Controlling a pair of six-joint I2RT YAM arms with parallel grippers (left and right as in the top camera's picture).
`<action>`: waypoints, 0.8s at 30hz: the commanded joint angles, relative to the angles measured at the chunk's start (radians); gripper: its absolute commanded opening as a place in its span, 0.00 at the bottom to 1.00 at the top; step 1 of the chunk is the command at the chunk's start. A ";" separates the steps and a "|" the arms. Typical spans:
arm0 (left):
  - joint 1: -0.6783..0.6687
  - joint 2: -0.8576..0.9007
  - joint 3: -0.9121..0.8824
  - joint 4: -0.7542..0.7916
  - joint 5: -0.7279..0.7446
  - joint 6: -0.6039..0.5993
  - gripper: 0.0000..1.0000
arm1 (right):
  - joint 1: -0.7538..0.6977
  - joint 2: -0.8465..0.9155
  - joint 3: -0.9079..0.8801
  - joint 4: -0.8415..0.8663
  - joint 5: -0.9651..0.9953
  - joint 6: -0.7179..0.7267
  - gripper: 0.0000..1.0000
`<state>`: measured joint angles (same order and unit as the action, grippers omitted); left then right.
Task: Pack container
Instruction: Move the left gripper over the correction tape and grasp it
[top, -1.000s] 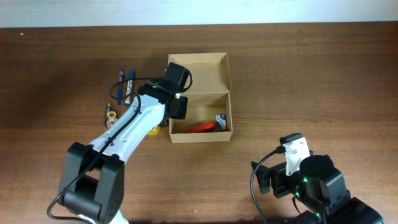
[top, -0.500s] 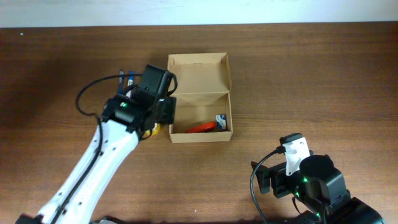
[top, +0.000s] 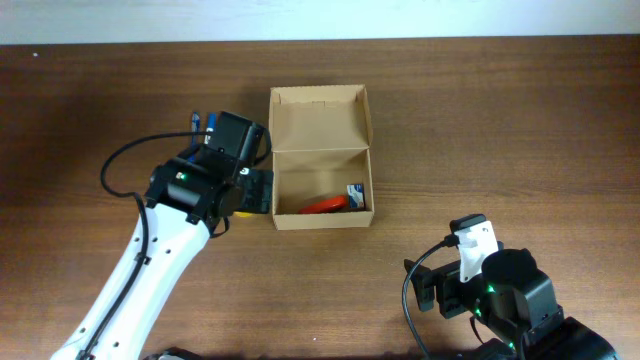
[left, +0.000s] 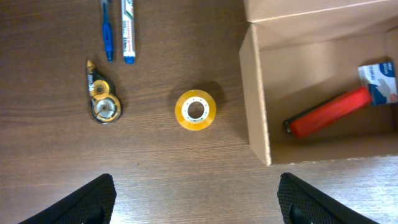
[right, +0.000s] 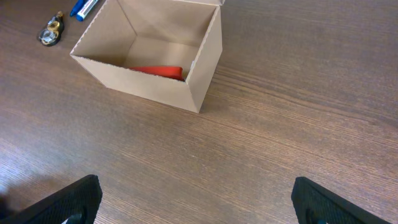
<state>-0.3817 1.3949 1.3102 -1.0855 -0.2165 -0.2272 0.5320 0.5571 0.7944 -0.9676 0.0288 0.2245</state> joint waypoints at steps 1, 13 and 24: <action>0.044 -0.025 -0.041 0.024 0.050 0.064 0.85 | 0.005 -0.006 -0.002 0.002 0.009 -0.004 0.99; 0.222 0.013 -0.243 0.274 0.108 0.273 0.87 | 0.005 -0.006 -0.002 0.002 0.009 -0.004 0.99; 0.426 0.128 -0.243 0.338 0.115 0.334 0.92 | 0.005 -0.006 -0.002 0.002 0.009 -0.004 0.99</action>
<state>0.0353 1.4841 1.0767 -0.7605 -0.1085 0.0525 0.5320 0.5571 0.7944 -0.9672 0.0288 0.2241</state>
